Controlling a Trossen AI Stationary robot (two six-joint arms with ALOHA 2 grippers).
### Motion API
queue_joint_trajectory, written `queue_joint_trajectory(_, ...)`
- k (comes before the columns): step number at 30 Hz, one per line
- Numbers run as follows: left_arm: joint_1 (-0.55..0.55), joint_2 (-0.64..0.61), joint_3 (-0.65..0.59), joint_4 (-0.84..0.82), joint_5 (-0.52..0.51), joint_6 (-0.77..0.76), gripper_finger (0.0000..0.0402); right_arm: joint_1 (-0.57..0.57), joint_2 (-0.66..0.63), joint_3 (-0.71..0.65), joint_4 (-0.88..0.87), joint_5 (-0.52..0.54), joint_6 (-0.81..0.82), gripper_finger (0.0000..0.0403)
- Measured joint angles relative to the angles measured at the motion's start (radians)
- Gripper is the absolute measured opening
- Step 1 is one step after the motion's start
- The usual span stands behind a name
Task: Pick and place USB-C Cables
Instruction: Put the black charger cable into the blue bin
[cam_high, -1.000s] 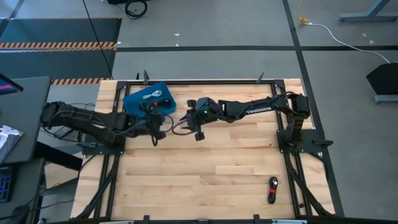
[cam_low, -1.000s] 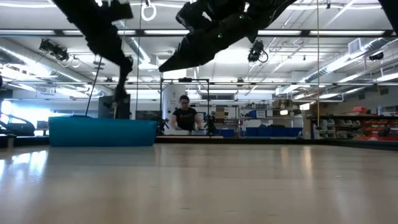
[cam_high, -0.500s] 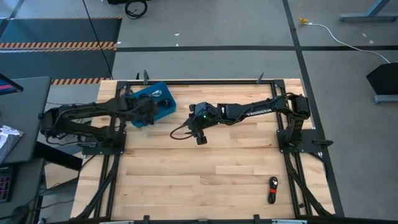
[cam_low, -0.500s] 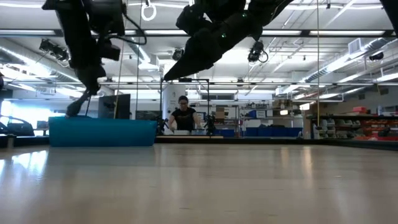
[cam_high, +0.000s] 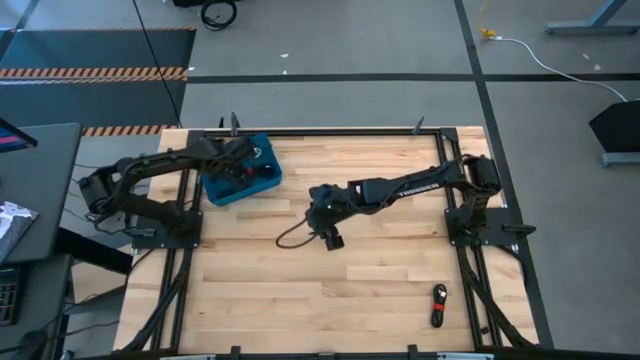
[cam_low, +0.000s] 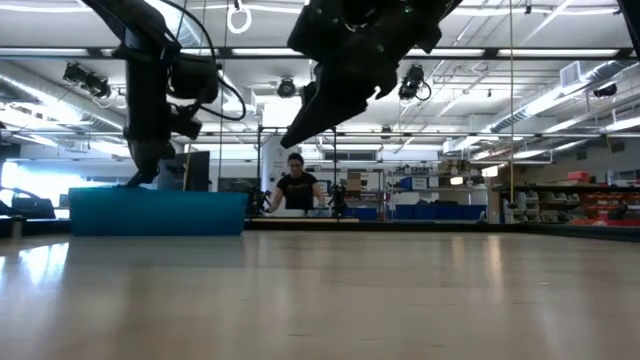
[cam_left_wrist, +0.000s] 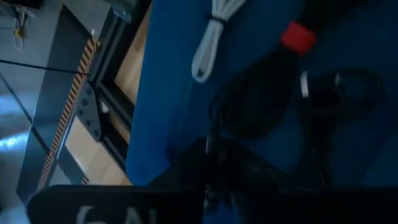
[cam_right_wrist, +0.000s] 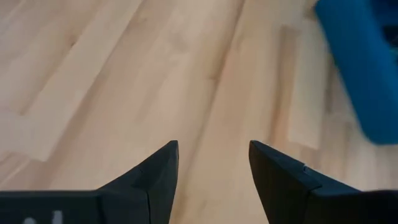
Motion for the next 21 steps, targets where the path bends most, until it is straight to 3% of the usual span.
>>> queue_joint_trajectory(6, 0.019, 0.030, 0.000, 0.113, -0.001, 0.087, 0.0107, 0.035, 0.000, 0.000, -0.086, 0.024, 0.047, 0.0206)
queue_joint_trajectory(15, 0.044, 0.028, 0.000, 0.123, 0.005, 0.101, 0.0229, 0.082, 0.000, 0.000, -0.215, 0.081, 0.092, 0.0217)
queue_joint_trajectory(21, -0.029, 0.014, 0.066, 0.143, 0.126, 0.094, 0.0249, 0.099, -0.011, 0.000, -0.505, 0.072, 0.179, 0.0217)
